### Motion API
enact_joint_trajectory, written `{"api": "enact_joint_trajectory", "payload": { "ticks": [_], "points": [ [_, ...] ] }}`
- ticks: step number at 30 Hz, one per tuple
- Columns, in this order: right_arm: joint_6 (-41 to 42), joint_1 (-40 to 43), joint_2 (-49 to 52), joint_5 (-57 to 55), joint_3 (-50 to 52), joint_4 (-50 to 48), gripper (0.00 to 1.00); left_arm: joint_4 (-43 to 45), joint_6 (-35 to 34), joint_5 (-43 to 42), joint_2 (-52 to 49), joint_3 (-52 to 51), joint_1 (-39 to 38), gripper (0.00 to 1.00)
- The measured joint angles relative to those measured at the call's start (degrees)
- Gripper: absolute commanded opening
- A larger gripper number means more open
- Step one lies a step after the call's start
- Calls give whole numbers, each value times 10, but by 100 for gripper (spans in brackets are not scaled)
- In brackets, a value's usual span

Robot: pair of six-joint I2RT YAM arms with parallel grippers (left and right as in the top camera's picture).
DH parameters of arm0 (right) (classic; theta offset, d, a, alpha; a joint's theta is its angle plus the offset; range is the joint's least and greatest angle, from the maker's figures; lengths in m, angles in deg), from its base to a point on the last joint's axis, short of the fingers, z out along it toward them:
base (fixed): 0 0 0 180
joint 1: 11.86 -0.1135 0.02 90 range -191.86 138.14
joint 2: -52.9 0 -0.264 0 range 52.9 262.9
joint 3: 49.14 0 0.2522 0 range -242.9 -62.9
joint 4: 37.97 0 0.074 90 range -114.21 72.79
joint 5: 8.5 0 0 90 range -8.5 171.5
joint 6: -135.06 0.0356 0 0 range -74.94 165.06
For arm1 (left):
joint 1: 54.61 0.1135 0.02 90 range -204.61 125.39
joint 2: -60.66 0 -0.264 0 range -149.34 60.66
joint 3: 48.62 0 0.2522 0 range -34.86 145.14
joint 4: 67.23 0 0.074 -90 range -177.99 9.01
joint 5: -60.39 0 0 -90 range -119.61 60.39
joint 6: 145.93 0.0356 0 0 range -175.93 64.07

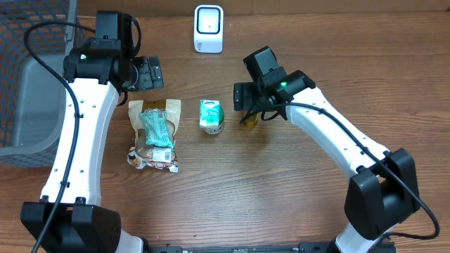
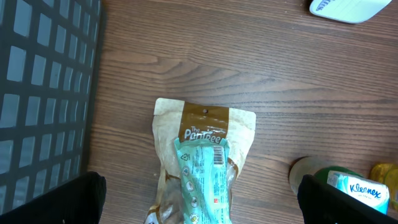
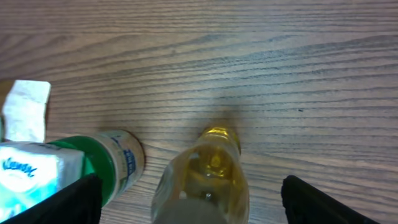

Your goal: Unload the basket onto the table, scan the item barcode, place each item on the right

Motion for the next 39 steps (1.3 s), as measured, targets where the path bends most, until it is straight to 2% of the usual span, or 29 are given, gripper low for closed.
{"api": "enact_joint_trajectory", "payload": {
  "ticks": [3, 5, 8, 11, 14, 17, 22, 27, 39],
  "points": [
    [0, 0, 11, -1, 0, -1, 88, 0, 0, 0, 0, 0, 0, 100],
    [0, 0, 17, -2, 1, 0, 83, 0, 0, 0, 0, 0, 0, 100],
    [-2, 0, 22, -3, 2, 0, 67, 0, 0, 0, 0, 0, 0, 100],
    [1, 0, 22, -6, 2, -1, 63, 0, 0, 0, 0, 0, 0, 100],
    [-1, 0, 22, -7, 2, 0, 41, 0, 0, 0, 0, 0, 0, 100],
    [3, 0, 22, -9, 2, 0, 34, 0, 0, 0, 0, 0, 0, 100],
    [0, 4, 22, 9, -2, 9, 27, 0, 0, 0, 0, 0, 0, 100],
    [0, 33, 15, 89, -17, 28, 21, 0, 0, 0, 0, 0, 0, 99],
    [0, 216, -144, 412, -33, 32, 18, 0, 0, 0, 0, 0, 0, 100]
  ]
}}
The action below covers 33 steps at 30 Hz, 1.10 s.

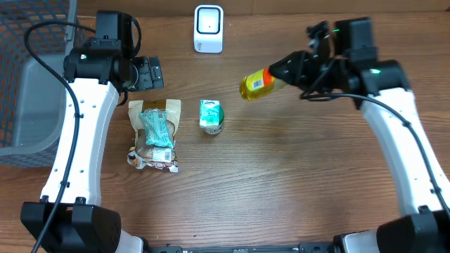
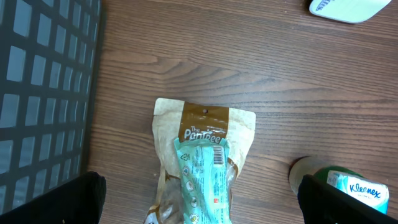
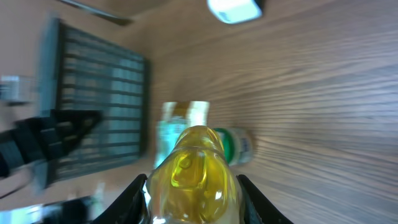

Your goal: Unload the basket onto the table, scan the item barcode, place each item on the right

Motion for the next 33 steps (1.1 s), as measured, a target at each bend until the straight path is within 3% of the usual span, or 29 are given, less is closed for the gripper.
{"api": "enact_joint_trajectory", "payload": {
  "ticks": [11, 33],
  "points": [
    [0, 48, -5, 160, 0, 17, 15, 0, 0, 0, 0, 0, 0, 99],
    [0, 48, -5, 219, 0, 32, 15, 0, 0, 0, 0, 0, 0, 100]
  ]
}}
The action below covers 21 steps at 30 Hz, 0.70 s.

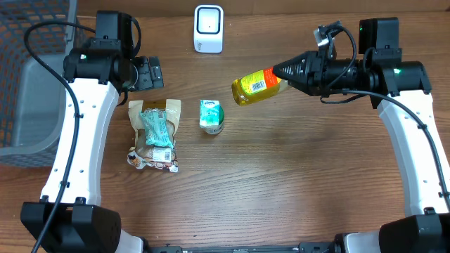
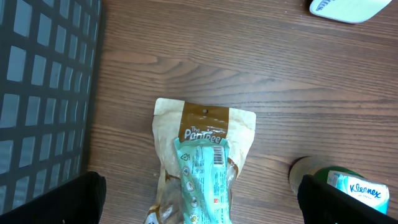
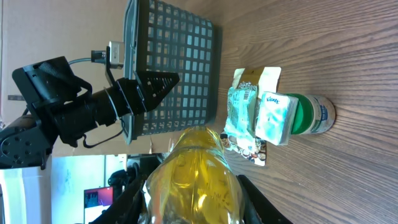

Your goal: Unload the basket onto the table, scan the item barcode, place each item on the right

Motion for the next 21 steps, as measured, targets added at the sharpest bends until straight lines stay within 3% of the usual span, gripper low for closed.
{"api": "enact_joint_trajectory", "payload": {
  "ticks": [21],
  "points": [
    [-5, 0, 0, 2, 0, 5, 15, 0, 0, 0, 0, 0, 0, 99]
  ]
}}
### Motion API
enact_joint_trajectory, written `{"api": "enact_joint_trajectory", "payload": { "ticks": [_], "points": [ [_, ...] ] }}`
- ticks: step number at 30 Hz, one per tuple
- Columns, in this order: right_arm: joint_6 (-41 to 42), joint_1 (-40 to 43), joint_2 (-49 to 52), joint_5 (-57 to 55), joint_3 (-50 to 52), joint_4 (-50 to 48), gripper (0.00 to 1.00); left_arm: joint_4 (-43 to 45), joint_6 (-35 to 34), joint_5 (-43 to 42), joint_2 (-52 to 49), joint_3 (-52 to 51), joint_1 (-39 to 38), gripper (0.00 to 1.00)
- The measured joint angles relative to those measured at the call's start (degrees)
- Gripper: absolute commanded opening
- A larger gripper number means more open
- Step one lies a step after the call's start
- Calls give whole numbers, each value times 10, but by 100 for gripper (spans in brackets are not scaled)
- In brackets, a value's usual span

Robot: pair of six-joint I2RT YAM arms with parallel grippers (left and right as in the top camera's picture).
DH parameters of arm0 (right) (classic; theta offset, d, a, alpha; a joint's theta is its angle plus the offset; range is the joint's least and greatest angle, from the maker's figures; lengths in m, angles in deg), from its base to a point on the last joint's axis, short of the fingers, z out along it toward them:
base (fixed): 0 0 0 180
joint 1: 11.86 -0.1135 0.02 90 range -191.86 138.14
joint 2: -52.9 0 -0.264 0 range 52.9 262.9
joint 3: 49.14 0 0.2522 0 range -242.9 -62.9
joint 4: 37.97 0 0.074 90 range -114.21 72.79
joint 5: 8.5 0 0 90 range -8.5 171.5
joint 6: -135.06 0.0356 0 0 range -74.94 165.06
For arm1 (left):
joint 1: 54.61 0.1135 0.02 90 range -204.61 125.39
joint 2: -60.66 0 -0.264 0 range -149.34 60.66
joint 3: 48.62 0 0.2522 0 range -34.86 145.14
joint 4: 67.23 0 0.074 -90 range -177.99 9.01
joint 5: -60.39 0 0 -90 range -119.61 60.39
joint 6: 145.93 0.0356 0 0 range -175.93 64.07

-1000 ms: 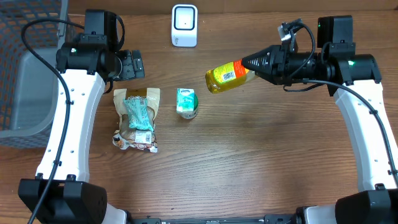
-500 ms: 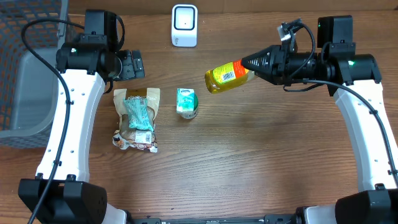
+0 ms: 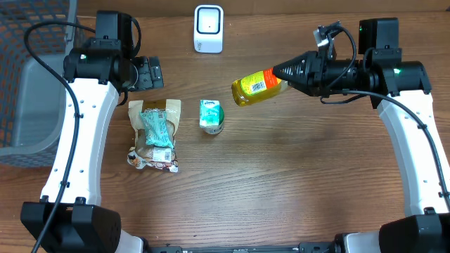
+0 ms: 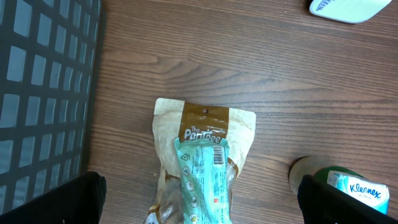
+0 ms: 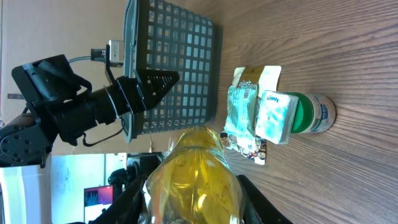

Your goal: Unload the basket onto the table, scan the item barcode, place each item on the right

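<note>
My right gripper [image 3: 285,72] is shut on a yellow bottle [image 3: 256,86], held on its side above the table with its base pointing left and its barcode label facing up. In the right wrist view the bottle [image 5: 194,174] fills the space between the fingers [image 5: 134,190]. The white barcode scanner [image 3: 209,29] stands at the back centre of the table. My left gripper [image 4: 199,198] is open, hovering over a brown snack bag [image 4: 205,158] with a teal packet on it, near the back left.
A dark mesh basket [image 3: 31,77] stands at the far left. A green-capped jar with a tissue pack on top [image 3: 210,116] stands mid-table, right of the snack bag [image 3: 155,133].
My right gripper was low on the table at the yellow bottle, beside the green jar. Then it held the bottle in the air on the right, tipped sideways. Later the bottle lay level, base pointing left, and it stays there. The left arm has not moved.
</note>
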Motion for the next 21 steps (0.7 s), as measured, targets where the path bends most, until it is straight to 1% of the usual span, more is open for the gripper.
{"api": "enact_joint_trajectory", "payload": {
  "ticks": [21],
  "points": [
    [-8, 0, 0, 0, 0, 1, 15, 0, 0, 0, 0, 0, 0, 100]
  ]
}}
